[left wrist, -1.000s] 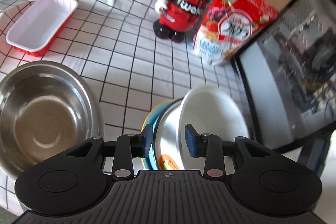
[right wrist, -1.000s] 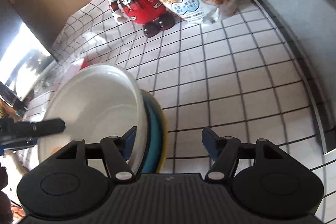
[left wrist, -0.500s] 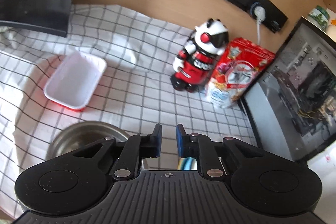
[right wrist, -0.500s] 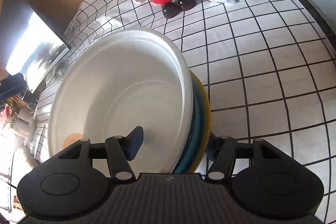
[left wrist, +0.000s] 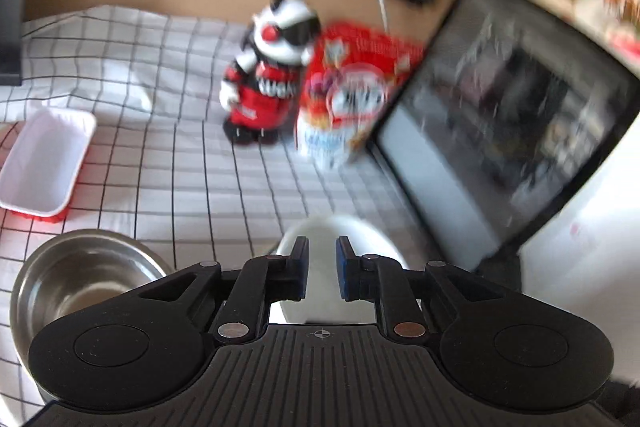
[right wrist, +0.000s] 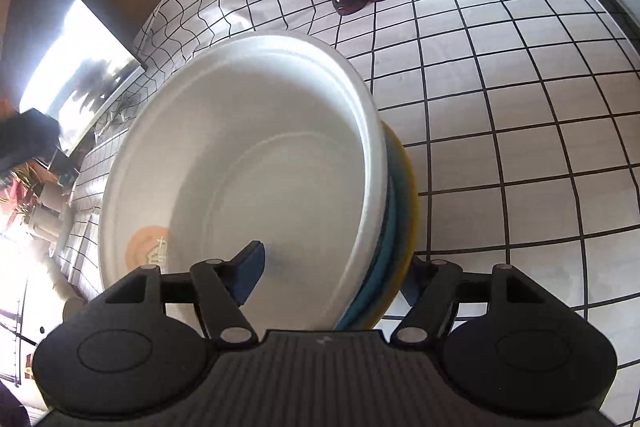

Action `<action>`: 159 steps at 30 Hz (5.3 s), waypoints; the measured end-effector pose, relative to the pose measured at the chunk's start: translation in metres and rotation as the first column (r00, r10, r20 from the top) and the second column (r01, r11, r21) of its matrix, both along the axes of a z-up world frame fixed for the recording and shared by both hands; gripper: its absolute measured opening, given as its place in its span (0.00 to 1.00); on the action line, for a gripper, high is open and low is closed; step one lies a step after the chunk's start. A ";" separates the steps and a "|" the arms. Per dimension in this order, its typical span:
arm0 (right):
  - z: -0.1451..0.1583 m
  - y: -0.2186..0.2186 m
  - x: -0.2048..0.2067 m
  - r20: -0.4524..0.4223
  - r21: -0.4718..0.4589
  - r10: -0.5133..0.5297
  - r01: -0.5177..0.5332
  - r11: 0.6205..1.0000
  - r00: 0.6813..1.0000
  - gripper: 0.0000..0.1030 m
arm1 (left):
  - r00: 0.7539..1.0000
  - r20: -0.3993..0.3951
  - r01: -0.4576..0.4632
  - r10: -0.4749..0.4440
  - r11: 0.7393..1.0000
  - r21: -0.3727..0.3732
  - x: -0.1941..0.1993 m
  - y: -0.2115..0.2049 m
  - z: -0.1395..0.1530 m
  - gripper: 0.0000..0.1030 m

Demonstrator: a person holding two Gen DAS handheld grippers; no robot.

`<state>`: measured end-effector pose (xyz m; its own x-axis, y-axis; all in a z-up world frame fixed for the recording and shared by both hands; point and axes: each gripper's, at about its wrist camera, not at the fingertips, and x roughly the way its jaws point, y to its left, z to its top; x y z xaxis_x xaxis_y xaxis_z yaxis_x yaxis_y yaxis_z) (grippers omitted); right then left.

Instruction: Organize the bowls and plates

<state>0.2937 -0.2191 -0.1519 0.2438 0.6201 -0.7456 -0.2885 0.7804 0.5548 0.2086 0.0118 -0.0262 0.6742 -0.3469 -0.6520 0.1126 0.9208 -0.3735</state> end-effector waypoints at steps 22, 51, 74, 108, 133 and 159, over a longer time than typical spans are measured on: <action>-0.010 -0.026 0.009 -0.065 0.084 -0.044 0.050 0.995 0.997 0.55 | 0.918 -0.386 -0.023 0.087 0.986 0.168 0.068 -0.023 -0.086 0.43; -0.017 -0.016 0.009 -0.039 0.104 0.023 -0.019 0.994 0.999 0.54 | 0.895 -0.421 0.007 0.146 0.940 0.342 0.058 -0.047 -0.075 0.39; -0.012 -0.014 0.008 0.001 0.053 0.016 -0.016 0.998 1.000 0.54 | 0.904 -0.388 -0.027 0.178 0.931 0.364 0.059 -0.042 -0.067 0.30; 0.019 -0.043 0.008 0.100 -0.047 -0.088 0.093 0.995 0.991 0.55 | 0.921 -0.362 0.002 0.144 0.928 0.373 0.054 -0.043 -0.061 0.29; -0.011 -0.016 0.020 -0.097 0.089 -0.001 0.009 0.996 0.995 0.55 | 0.846 -0.525 0.014 0.098 0.979 0.206 0.080 -0.027 -0.086 0.40; -0.017 -0.033 0.026 -0.236 0.100 -0.046 0.071 0.992 0.971 0.51 | 0.847 -0.530 0.105 0.033 0.968 0.227 0.089 -0.048 -0.090 0.53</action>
<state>0.3194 -0.2523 -0.1686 0.1093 0.6891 -0.7163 -0.0970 0.7246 0.6823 0.2974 -0.0359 -0.1165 0.1954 -0.1521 -0.9689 -0.0028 0.9878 -0.1556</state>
